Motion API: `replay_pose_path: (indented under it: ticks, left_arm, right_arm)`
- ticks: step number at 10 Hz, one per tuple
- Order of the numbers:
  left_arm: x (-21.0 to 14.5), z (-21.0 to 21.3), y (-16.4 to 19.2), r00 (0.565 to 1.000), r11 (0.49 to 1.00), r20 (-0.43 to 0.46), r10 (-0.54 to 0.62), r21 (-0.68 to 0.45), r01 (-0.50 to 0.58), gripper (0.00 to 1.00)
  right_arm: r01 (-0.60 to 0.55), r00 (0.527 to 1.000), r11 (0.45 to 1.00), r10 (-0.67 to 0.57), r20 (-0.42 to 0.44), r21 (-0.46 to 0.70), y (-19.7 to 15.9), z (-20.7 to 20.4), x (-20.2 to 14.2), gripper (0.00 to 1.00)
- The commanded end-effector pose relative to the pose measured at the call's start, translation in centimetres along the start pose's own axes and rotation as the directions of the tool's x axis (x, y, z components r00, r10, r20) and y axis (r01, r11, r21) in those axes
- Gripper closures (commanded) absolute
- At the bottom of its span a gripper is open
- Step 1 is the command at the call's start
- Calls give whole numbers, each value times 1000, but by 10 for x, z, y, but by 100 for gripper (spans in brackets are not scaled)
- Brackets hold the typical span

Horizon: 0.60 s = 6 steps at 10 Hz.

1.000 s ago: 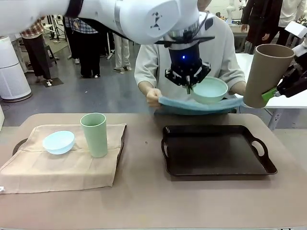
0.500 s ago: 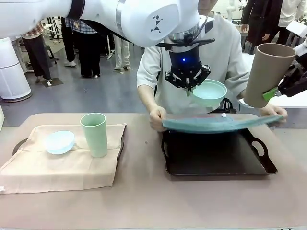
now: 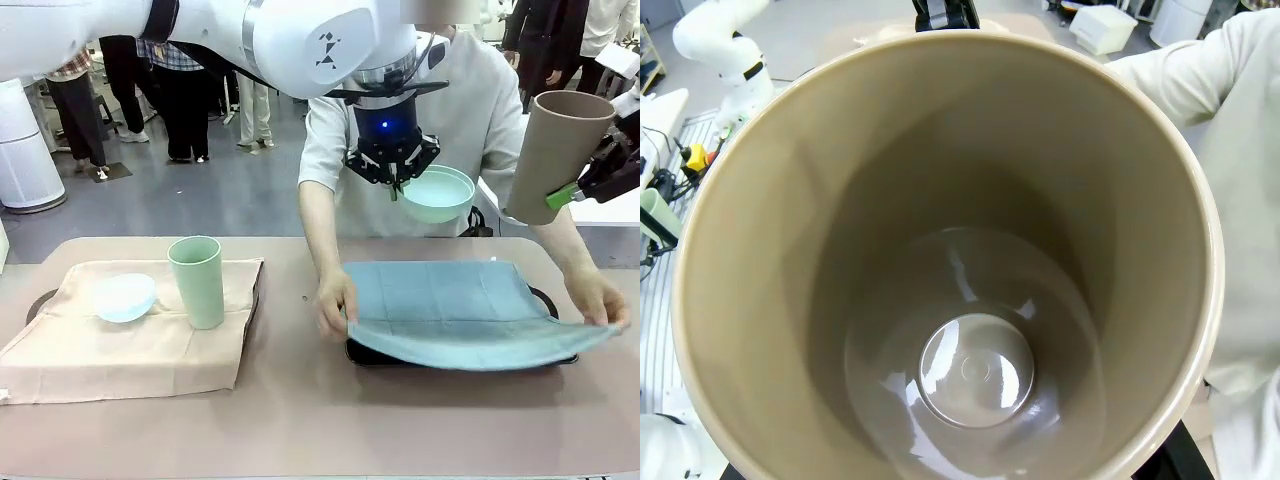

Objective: Set up a tray with a mat and arrange the tableware.
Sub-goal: Place the Picnic Bowl and Reusable plastic cup back onto the Handle tray in front of the human's position.

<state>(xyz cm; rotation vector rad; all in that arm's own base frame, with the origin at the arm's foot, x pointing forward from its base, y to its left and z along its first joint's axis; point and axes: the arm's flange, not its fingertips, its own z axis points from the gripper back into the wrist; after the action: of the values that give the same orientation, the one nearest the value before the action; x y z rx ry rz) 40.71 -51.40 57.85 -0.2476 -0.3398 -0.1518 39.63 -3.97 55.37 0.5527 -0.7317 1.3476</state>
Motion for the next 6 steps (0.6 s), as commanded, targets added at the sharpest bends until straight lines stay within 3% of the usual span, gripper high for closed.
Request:
replay_pose_path:
  ticks: [1,6]
  left_arm:
    - [1,4,2,1000,1000,-1,-9,-4,9,100]
    - [1,4,2,1000,1000,-1,-9,-4,9,100]
  right_arm:
    - [5,1000,1000,-5,-11,-4,-1,-2,-1,80]
    - [5,1000,1000,-5,-11,-4,-1,-2,-1,80]
